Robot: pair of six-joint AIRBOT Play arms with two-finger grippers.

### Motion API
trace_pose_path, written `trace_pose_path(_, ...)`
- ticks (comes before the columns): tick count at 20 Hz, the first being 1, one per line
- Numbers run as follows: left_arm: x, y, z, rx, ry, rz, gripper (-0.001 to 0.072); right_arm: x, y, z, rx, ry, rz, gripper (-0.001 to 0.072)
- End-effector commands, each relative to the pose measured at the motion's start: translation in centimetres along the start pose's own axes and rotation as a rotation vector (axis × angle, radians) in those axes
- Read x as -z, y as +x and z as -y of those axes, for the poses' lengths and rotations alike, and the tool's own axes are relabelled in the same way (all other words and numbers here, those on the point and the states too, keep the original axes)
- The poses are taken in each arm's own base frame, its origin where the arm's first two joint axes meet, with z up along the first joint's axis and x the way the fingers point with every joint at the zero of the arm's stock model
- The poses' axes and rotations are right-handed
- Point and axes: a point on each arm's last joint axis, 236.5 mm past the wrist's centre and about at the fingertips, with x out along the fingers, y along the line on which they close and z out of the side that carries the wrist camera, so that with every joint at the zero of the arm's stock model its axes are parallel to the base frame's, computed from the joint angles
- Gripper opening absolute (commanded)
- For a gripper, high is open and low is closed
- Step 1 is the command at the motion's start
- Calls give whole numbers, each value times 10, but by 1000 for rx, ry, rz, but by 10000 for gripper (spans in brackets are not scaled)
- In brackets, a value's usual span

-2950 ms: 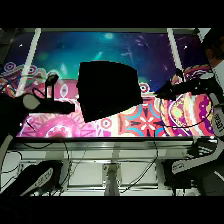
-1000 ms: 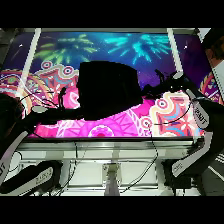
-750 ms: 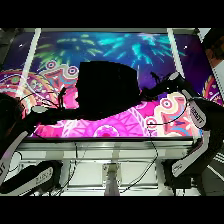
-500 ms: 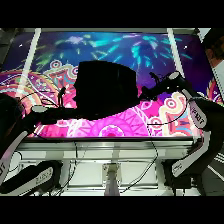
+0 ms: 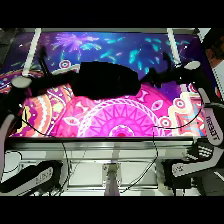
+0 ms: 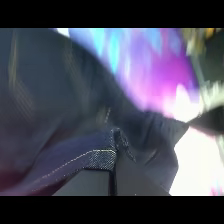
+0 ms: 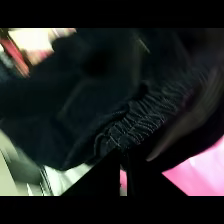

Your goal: Fold the clothes and pants, and hang the long-sleeved shirts on hangers.

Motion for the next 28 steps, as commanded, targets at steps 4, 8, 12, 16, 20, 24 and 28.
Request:
trace_pose_path(4,-141,13,55,80,92,257,21,-153,-55,-108,-91,-61,736,20)
trace_pose_path(8,-191,20,78,144,139,330,21,-193,-115,-182,-172,-189,936,20)
trace_pose_path(12,-191,16,95,187,191,297,22,-197,-132,-186,-175,-232,906,21)
trace_pose_path(16,-124,38,67,129,305,16,22,-167,-108,-128,16,-301,646,21)
trace_pose_path(20,-57,46,47,77,307,-225,20,-104,-91,-60,173,-262,323,19)
trace_pose_path(24,22,31,13,-79,315,-433,20,-33,-78,-9,250,-167,198,19)
trace_pose_path(28,110,-5,1,-115,250,-554,21,73,-69,42,296,-21,88,19)
